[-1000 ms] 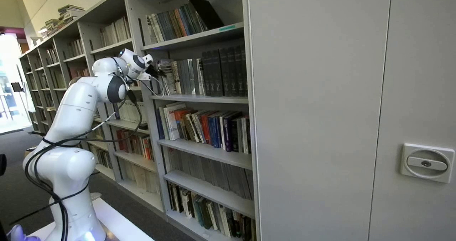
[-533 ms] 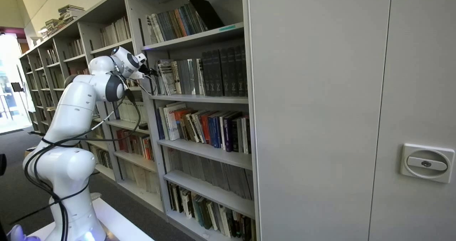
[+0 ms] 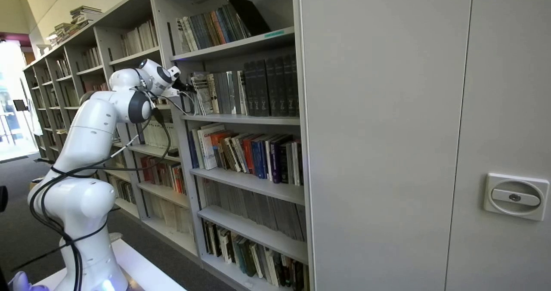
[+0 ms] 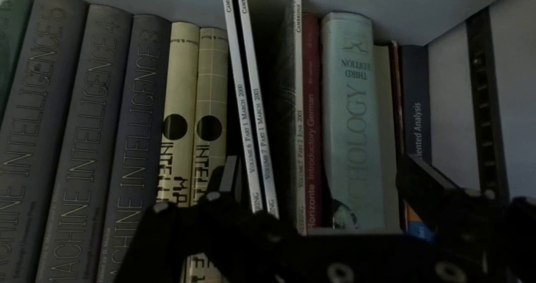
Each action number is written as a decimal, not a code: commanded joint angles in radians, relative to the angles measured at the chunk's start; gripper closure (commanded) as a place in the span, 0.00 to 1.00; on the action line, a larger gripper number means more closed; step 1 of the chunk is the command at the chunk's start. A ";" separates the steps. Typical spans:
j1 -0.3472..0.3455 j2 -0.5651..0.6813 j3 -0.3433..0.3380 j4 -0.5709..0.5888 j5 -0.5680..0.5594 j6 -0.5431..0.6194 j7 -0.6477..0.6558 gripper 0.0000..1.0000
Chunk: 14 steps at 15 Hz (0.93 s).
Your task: Pull out one of the books from the shelve and move it to the right on the same shelve
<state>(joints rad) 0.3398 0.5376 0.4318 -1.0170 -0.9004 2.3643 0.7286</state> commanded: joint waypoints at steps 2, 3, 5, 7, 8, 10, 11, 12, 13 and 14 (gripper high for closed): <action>0.002 -0.005 -0.038 -0.032 -0.058 0.021 0.045 0.00; 0.003 -0.003 -0.042 -0.035 -0.067 0.020 0.055 0.00; 0.004 0.001 -0.047 -0.035 -0.073 0.018 0.071 0.00; 0.005 0.004 -0.048 -0.037 -0.079 0.016 0.087 0.00; 0.004 0.005 -0.047 -0.039 -0.079 0.015 0.091 0.00; 0.003 0.005 -0.047 -0.042 -0.078 0.013 0.098 0.00; 0.003 0.004 -0.047 -0.044 -0.077 0.012 0.102 0.18; 0.003 0.003 -0.047 -0.045 -0.078 0.011 0.103 0.26; 0.003 0.002 -0.047 -0.047 -0.078 0.011 0.106 0.33; 0.003 0.000 -0.047 -0.048 -0.078 0.011 0.108 0.40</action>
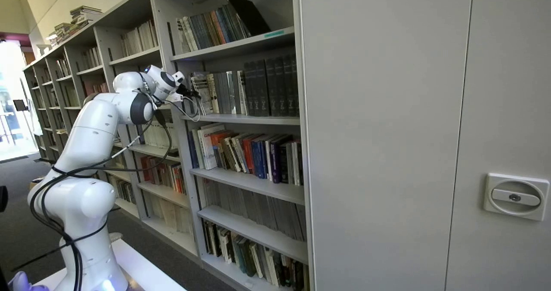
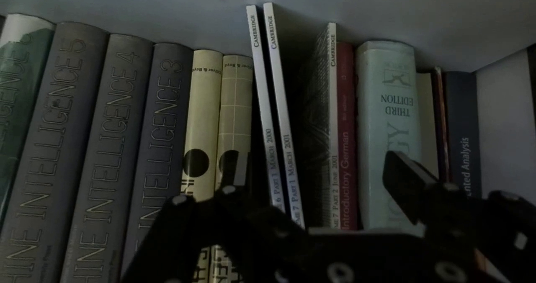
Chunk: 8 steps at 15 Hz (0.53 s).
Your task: Pull out one of the books from the shelve and move it to the right on the same shelve
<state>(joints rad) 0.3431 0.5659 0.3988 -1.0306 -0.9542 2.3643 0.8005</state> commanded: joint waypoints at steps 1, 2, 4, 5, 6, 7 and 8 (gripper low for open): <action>0.000 -0.030 -0.014 -0.037 -0.024 0.010 0.037 0.41; -0.001 -0.033 -0.013 -0.040 -0.024 0.010 0.038 0.44; -0.005 -0.044 -0.013 -0.051 -0.022 0.006 0.037 0.45; -0.007 -0.050 -0.012 -0.056 -0.021 0.004 0.037 0.37; -0.008 -0.058 -0.012 -0.062 -0.022 0.002 0.036 0.28; -0.008 -0.065 -0.010 -0.068 -0.021 0.002 0.034 0.12; -0.009 -0.077 -0.009 -0.079 -0.023 0.003 0.033 0.06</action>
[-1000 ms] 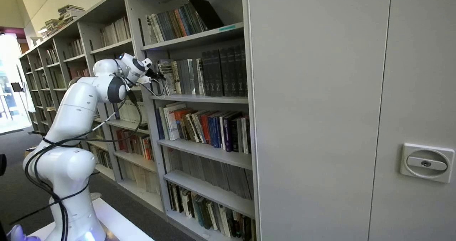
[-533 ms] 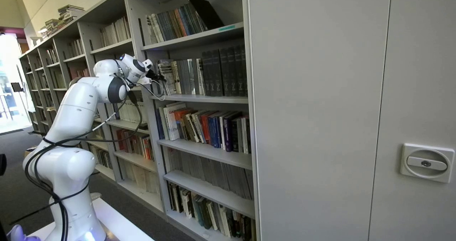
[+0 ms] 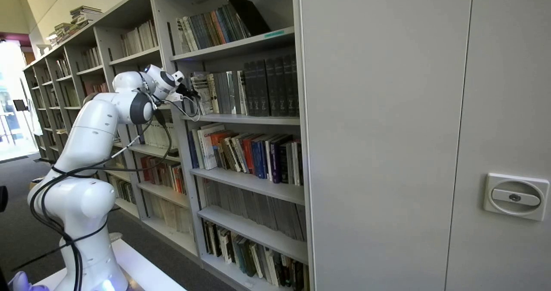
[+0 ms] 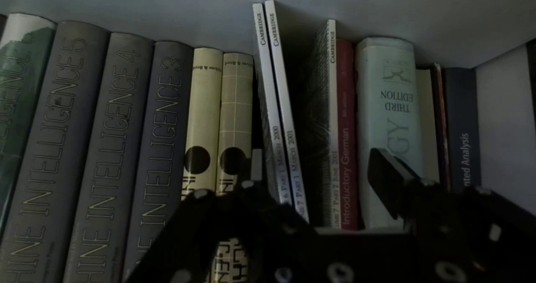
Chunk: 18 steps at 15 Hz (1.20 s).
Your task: Pull out one of the books from the shelve and move it to the right on the same shelve
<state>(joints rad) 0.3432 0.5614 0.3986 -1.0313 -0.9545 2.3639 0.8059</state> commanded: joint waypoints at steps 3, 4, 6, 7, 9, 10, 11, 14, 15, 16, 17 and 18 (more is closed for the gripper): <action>-0.017 -0.125 -0.005 -0.134 -0.018 0.000 0.032 0.00; -0.020 -0.142 -0.003 -0.156 -0.013 0.002 0.034 0.00; -0.019 -0.170 0.002 -0.193 -0.005 0.004 0.038 0.00; -0.019 -0.182 0.004 -0.212 0.000 0.007 0.040 0.00; -0.017 -0.196 0.009 -0.239 0.007 0.013 0.047 0.00; -0.014 -0.196 0.013 -0.245 0.009 0.015 0.049 0.00; -0.012 -0.195 0.017 -0.252 0.012 0.018 0.052 0.00; -0.003 -0.180 0.032 -0.257 0.017 0.022 0.056 0.00; 0.000 -0.173 0.037 -0.252 0.019 0.023 0.056 0.00; 0.003 -0.168 0.039 -0.250 0.018 0.023 0.057 0.00; 0.005 -0.161 0.042 -0.244 0.016 0.024 0.057 0.00; 0.005 -0.154 0.045 -0.236 0.015 0.027 0.056 0.00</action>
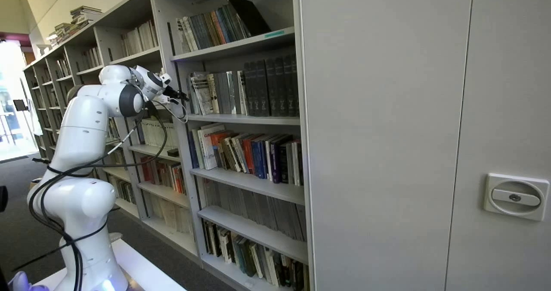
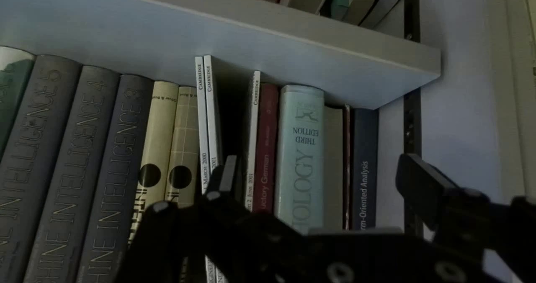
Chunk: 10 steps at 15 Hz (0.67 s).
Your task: Pull out one of the books from the shelve and move it to the right on the same shelve
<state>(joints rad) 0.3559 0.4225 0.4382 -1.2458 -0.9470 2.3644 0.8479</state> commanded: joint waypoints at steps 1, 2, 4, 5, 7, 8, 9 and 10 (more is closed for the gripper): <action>-0.009 -0.006 0.008 -0.010 0.008 0.029 0.012 0.00; -0.009 0.004 0.009 0.001 0.009 0.030 0.009 0.00; -0.007 0.023 0.006 0.025 0.006 0.029 0.002 0.00; -0.006 0.033 0.005 0.038 0.004 0.027 -0.001 0.00; -0.004 0.055 0.001 0.066 0.001 0.022 -0.007 0.00; -0.003 0.068 0.001 0.084 0.002 0.021 -0.010 0.02; -0.001 0.079 0.001 0.100 0.001 0.019 -0.012 0.26; 0.000 0.090 0.001 0.112 0.000 0.017 -0.015 0.27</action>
<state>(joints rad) 0.3541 0.4730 0.4419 -1.1983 -0.9470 2.3683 0.8482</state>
